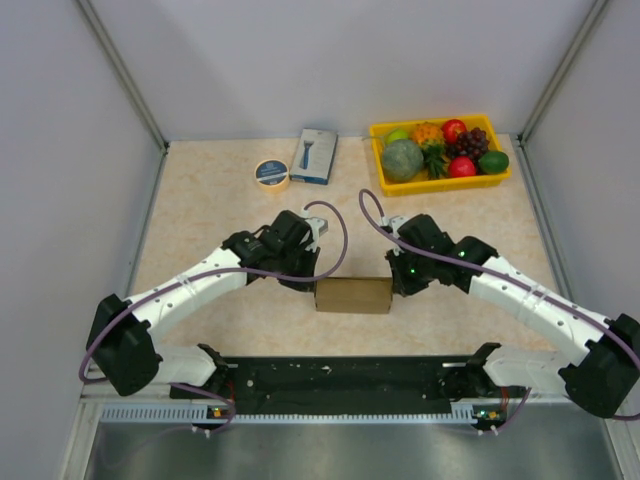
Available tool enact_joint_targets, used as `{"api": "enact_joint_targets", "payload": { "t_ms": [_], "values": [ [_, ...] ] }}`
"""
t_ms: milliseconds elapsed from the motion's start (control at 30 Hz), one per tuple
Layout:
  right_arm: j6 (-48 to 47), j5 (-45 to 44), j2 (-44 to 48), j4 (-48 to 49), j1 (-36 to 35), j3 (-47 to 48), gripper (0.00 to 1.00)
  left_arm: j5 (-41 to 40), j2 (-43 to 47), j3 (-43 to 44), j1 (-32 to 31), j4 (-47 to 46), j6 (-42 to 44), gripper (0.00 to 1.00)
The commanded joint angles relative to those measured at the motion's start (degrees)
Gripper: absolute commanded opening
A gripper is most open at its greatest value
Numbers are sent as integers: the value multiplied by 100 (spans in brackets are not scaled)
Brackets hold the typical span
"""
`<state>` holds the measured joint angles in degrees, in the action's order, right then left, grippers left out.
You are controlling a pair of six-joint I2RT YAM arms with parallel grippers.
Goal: Fold the paper box
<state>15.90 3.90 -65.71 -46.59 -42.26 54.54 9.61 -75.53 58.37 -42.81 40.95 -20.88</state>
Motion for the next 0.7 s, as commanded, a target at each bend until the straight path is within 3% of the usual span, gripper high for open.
{"api": "enact_joint_targets", "payload": {
  "t_ms": [0, 433, 667],
  "values": [
    [-131, -100, 76, -87, -19, 267, 0, -11, 47, -54, -26, -113, -3, 0],
    [448, 67, 155, 580, -19, -330, 0, 41, 99, -325, -96, -473, -249, 0],
    [669, -257, 445, 836, -19, -883, 0, -204, 363, -677, -140, -816, -487, 0]
  ]
}}
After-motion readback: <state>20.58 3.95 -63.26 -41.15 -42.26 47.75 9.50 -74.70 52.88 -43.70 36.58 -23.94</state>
